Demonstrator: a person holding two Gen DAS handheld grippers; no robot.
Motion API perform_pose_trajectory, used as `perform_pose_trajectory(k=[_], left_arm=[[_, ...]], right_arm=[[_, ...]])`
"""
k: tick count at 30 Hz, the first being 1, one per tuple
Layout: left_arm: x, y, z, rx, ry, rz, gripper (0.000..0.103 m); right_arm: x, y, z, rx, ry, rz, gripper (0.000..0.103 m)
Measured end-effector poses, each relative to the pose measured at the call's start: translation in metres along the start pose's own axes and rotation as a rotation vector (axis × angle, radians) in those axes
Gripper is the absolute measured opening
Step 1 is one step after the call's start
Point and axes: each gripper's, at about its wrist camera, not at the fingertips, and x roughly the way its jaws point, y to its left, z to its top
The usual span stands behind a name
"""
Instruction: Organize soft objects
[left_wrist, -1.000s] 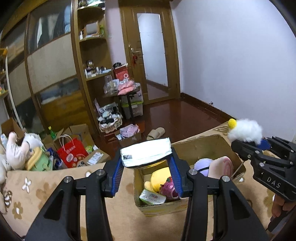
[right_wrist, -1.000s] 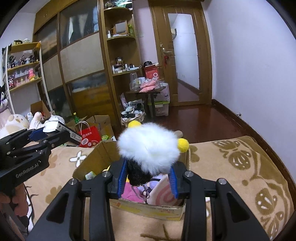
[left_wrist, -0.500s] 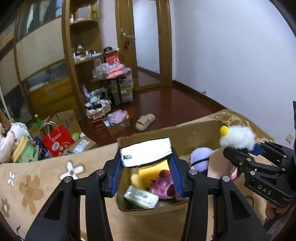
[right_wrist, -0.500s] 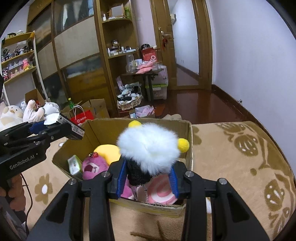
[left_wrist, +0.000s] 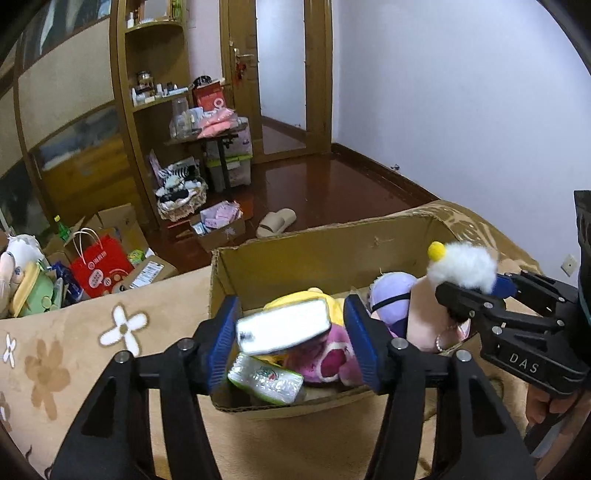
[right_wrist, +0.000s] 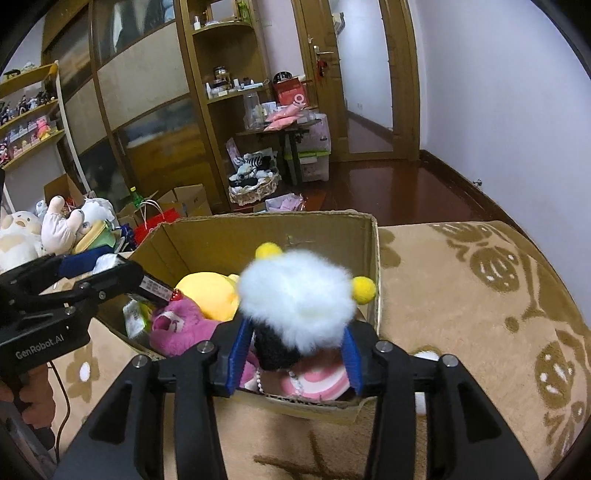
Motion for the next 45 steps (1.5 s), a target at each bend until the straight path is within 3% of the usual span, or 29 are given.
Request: perform_pose_trajectory(k=[4, 6, 10, 12, 13, 20, 22, 28, 35, 39, 45], left_arm=[[-0.004, 0.001, 0.002, -0.01, -0.01, 0.011, 0.071], [-0.007, 0.002, 0.002, -0.013, -0.017, 0.016, 0.081], [-0.011, 0.001, 0.003, -0.01, -0.023, 0.026, 0.084], [-0.013, 0.0, 0.003, -0.008, -0.024, 0.034, 0.091], [-0.015, -0.001, 0.002, -0.007, -0.029, 0.039, 0.092], [-0.031, 0.001, -0.002, -0.005, -0.051, 0.101, 0.094], [-0.039, 0.004, -0.005, -0.023, -0.067, 0.125, 0.094], [-0.062, 0.005, -0.012, -0.033, -0.091, 0.184, 0.095], [-0.092, 0.007, -0.016, -0.067, -0.107, 0.19, 0.095], [-0.112, 0.005, -0.019, -0.081, -0.122, 0.197, 0.095], [-0.14, 0.005, -0.03, -0.081, -0.148, 0.22, 0.096]], right_arm=[[-0.001, 0.002, -0.002, -0.008, 0.001, 0.01, 0.055], [-0.001, 0.004, -0.003, -0.015, 0.002, 0.019, 0.06], [-0.004, 0.008, -0.004, -0.025, -0.002, 0.027, 0.068], [-0.006, 0.009, -0.005, -0.027, -0.007, 0.029, 0.073], [-0.007, 0.009, -0.005, -0.029, -0.01, 0.027, 0.078], [-0.02, 0.007, -0.004, -0.015, -0.039, 0.018, 0.082], [-0.025, 0.006, -0.004, -0.013, -0.048, 0.013, 0.089], [-0.045, 0.006, -0.002, -0.008, -0.086, 0.004, 0.091], [-0.075, 0.007, -0.004, -0.007, -0.129, -0.019, 0.094], [-0.096, 0.009, -0.006, -0.011, -0.165, -0.036, 0.102], [-0.13, 0.012, -0.008, -0.027, -0.223, -0.051, 0.103]])
